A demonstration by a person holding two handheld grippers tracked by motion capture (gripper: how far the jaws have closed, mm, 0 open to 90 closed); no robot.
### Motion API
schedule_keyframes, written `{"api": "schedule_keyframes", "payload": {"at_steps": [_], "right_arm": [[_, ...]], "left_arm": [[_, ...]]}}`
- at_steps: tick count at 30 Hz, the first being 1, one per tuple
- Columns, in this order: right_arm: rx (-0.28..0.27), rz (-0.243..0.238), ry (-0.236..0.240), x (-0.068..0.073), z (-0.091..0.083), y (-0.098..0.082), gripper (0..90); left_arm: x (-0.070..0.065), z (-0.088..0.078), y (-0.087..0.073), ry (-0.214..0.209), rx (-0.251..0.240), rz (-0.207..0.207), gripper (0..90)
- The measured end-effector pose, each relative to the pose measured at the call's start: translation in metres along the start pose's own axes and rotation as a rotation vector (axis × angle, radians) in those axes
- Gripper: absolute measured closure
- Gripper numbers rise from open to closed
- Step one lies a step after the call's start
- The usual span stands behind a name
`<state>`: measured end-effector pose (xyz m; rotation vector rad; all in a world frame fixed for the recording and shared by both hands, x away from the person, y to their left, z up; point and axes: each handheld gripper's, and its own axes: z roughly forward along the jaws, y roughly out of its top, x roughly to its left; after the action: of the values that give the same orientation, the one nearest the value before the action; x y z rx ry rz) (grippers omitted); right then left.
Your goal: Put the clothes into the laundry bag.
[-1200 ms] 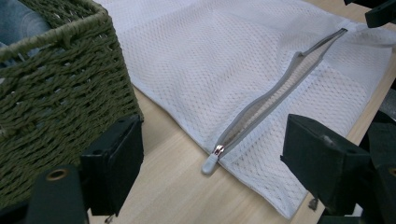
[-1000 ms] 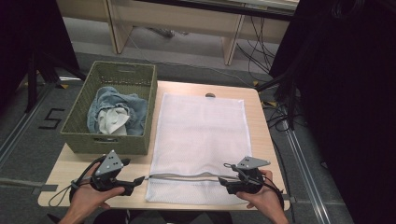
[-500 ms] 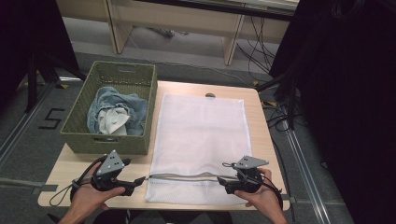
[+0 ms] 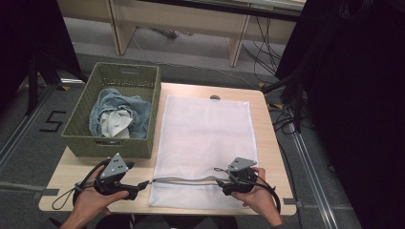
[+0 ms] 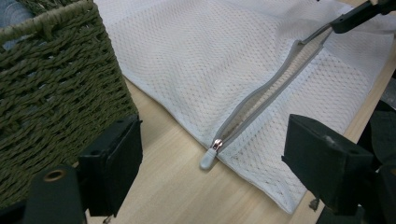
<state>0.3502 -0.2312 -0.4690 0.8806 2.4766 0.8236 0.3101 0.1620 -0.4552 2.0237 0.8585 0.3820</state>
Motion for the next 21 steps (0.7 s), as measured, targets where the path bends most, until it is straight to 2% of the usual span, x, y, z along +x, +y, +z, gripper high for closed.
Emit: {"api": "schedule_keyframes", "payload": {"at_steps": [2,4,5,6,7,8,9,12,13,15,16,18,19,21], "right_arm": [[0.035,-0.019,0.014,-0.001,0.005,0.005,32.9],[0.029,-0.055,0.009,-0.001,0.014,0.009,35.5],[0.05,-0.053,0.019,0.0,0.016,0.011,36.0],[0.039,-0.063,0.017,0.002,0.022,0.012,36.1],[0.062,-0.061,0.03,0.005,0.025,0.014,36.2],[0.067,-0.078,0.031,0.005,0.027,0.015,36.3],[0.071,-0.091,0.026,0.005,0.03,0.016,36.5],[0.085,-0.105,0.028,0.005,0.037,0.018,36.6],[0.09,-0.115,0.04,0.003,0.039,0.02,36.6],[0.086,-0.125,0.05,0.005,0.042,0.021,36.7],[0.094,-0.14,0.064,0.006,0.043,0.021,37.0],[0.1,-0.166,0.078,0.007,0.047,0.022,37.0],[0.113,-0.183,0.093,0.009,0.049,0.022,37.0],[0.118,-0.187,0.099,0.006,0.049,0.022,37.2]], "left_arm": [[0.002,-0.001,0.001,-0.008,0.017,0.037,19.0],[0.001,0.0,0.0,-0.002,0.012,0.023,19.0],[0.001,0.0,0.0,0.001,0.012,0.021,19.1],[0.002,0.0,0.0,-0.004,0.012,0.028,19.1],[0.001,0.001,0.0,-0.007,0.001,0.009,19.1],[0.002,0.001,0.0,-0.009,0.004,0.018,19.0],[0.001,0.001,0.0,-0.011,0.004,-0.006,19.1],[0.002,0.0,0.0,-0.013,0.016,0.026,19.1],[0.0,0.001,0.0,-0.011,-0.001,0.009,19.2],[0.0,0.001,0.0,-0.01,0.001,0.009,19.3],[0.001,0.0,0.0,-0.007,0.018,0.026,19.4],[0.002,0.0,0.0,-0.007,0.015,0.031,19.4],[0.001,0.001,0.0,-0.01,0.004,0.017,19.4],[0.002,0.0,0.0,-0.009,0.022,0.039,19.4]]}}
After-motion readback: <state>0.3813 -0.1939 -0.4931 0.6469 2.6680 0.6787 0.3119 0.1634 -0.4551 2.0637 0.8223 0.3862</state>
